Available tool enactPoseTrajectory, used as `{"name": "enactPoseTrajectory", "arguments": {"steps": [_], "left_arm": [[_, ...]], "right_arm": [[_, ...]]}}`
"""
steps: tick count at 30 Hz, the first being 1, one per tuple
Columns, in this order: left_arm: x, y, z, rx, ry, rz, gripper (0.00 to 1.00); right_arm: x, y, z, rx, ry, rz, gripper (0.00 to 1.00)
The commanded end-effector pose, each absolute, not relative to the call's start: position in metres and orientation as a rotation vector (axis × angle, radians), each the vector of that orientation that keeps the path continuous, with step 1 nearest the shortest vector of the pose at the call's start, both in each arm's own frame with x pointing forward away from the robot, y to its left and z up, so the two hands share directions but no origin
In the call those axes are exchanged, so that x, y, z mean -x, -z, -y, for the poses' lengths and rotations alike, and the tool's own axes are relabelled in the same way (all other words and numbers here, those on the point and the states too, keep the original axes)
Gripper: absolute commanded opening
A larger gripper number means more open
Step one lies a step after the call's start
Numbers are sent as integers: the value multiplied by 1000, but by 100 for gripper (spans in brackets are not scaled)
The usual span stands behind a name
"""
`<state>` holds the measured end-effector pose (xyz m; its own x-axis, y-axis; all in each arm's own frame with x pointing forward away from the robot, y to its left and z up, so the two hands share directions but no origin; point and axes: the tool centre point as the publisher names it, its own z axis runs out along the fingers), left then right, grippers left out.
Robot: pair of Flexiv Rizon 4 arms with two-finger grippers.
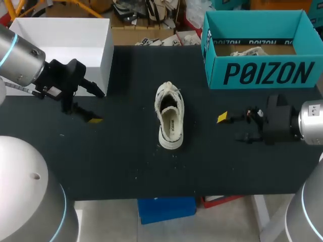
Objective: Take the shoe out of the shoebox, open the shoe tongue, remove and reinsert the insole, then place the shoe into the shoebox
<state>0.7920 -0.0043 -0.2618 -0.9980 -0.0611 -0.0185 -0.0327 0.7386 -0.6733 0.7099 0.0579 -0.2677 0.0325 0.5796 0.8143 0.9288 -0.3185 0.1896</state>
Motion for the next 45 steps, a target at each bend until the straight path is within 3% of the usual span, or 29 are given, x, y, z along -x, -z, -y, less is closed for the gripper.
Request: {"name": "enactPoseTrajectory", "arguments": {"steps": [1, 10, 26, 45], "left_arm": [[-792, 263, 5, 78, 1116, -2890, 100], [-792, 263, 5, 78, 1116, -2890, 100], [-792, 263, 5, 78, 1116, -2890, 100], [-792, 263, 5, 78, 1116, -2890, 100]], "right_arm": [[-710, 268, -60, 1926, 1197, 1527, 100], [-725, 268, -62, 1926, 1126, 1616, 100], [-799, 275, -97, 1925, 543, 2211, 100], [-814, 286, -114, 1940, 538, 2279, 100]]}}
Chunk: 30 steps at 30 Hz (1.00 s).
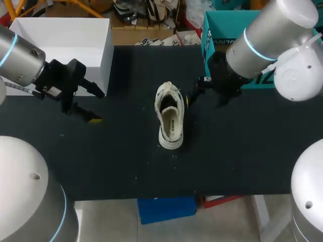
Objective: Take the shoe out of the shoebox, open the shoe tongue, remove and reinsert the insole, then place the shoe into the shoebox
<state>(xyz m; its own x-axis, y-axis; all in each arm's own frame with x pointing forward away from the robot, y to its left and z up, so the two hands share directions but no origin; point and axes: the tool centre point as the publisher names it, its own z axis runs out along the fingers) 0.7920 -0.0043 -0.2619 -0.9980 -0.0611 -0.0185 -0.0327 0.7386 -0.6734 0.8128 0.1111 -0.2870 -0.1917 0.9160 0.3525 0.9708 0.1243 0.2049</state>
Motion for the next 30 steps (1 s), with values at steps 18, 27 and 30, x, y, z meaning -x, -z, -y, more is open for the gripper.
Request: {"name": "enactPoseTrajectory", "arguments": {"steps": [18, 27, 30], "left_arm": [[-792, 263, 5, 78, 1116, -2890, 100], [-792, 263, 5, 78, 1116, -2890, 100], [-792, 263, 5, 78, 1116, -2890, 100]], "right_arm": [[-863, 310, -139, 1889, 418, 2393, 100], [-876, 332, -154, 1888, 422, 2376, 71], [-879, 341, -160, 1881, 424, 2365, 54]]}}
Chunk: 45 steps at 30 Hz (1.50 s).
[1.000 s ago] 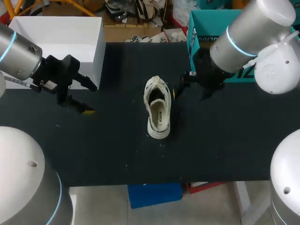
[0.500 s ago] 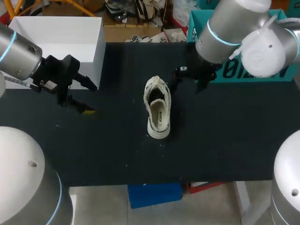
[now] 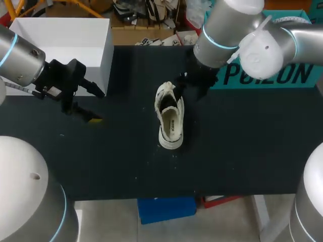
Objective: Take the shoe out of the shoebox, open the shoe tongue, remove and reinsert the insole, then place the shoe into the shoebox
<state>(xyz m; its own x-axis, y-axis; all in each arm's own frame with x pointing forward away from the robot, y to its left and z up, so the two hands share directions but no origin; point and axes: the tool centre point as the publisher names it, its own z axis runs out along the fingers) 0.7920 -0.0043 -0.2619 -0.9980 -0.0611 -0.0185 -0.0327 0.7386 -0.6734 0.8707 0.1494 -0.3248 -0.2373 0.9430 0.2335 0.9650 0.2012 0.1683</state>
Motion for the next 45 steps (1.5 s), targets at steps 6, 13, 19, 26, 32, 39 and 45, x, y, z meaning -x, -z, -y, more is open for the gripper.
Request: {"name": "enactPoseTrajectory", "arguments": {"steps": [6, 13, 19, 26, 32, 39, 45], "left_arm": [[-792, 263, 5, 78, 1116, -2890, 100], [-792, 263, 5, 78, 1116, -2890, 100], [-792, 263, 5, 78, 1116, -2890, 100], [-792, 263, 5, 78, 1116, -2890, 100], [-792, 263, 5, 78, 1116, -2890, 100], [-792, 263, 5, 78, 1116, -2890, 100], [-792, 263, 5, 78, 1116, -2890, 100]], "right_arm": [[-879, 357, -165, 1866, 421, 2346, 46], [-881, 371, -165, 1851, 403, 2342, 44], [-884, 379, -159, 1827, 371, 2359, 42], [-885, 379, -149, 1821, 334, 2383, 42], [-887, 391, -150, 1794, 289, 2398, 42], [-888, 400, -153, 1766, 260, 2417, 43], [-888, 410, -159, 1734, 210, 2442, 46]]}}
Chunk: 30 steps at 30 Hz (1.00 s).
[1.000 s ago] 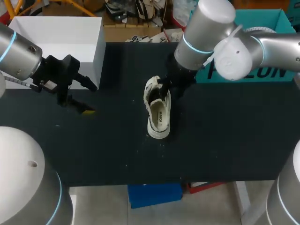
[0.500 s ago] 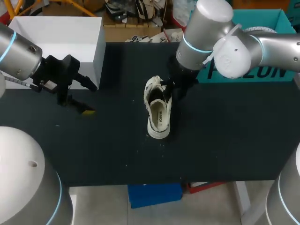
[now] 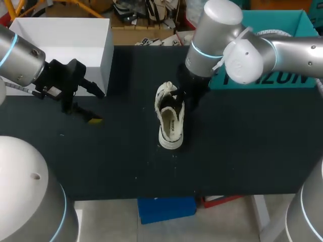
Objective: Take the shoe out of the shoebox, open the shoe tongue, remove and reinsert the insole, then place the shoe into the shoebox
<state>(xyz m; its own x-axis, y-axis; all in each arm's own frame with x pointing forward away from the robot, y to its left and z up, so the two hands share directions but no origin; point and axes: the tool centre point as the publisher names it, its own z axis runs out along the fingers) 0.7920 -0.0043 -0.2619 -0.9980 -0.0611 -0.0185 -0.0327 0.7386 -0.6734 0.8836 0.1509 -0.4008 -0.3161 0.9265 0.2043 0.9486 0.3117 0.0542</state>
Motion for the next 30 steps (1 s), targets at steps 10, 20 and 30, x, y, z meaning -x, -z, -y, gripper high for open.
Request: {"name": "enactPoseTrajectory", "arguments": {"steps": [10, 20, 30], "left_arm": [[-792, 263, 5, 78, 1116, -2890, 100], [-792, 263, 5, 78, 1116, -2890, 100], [-792, 263, 5, 78, 1116, -2890, 100]], "right_arm": [[-886, 420, -158, 1737, 182, 2452, 34], [-888, 419, -160, 1721, 188, 2474, 0], [-888, 419, -160, 1721, 188, 2474, 0]]}}
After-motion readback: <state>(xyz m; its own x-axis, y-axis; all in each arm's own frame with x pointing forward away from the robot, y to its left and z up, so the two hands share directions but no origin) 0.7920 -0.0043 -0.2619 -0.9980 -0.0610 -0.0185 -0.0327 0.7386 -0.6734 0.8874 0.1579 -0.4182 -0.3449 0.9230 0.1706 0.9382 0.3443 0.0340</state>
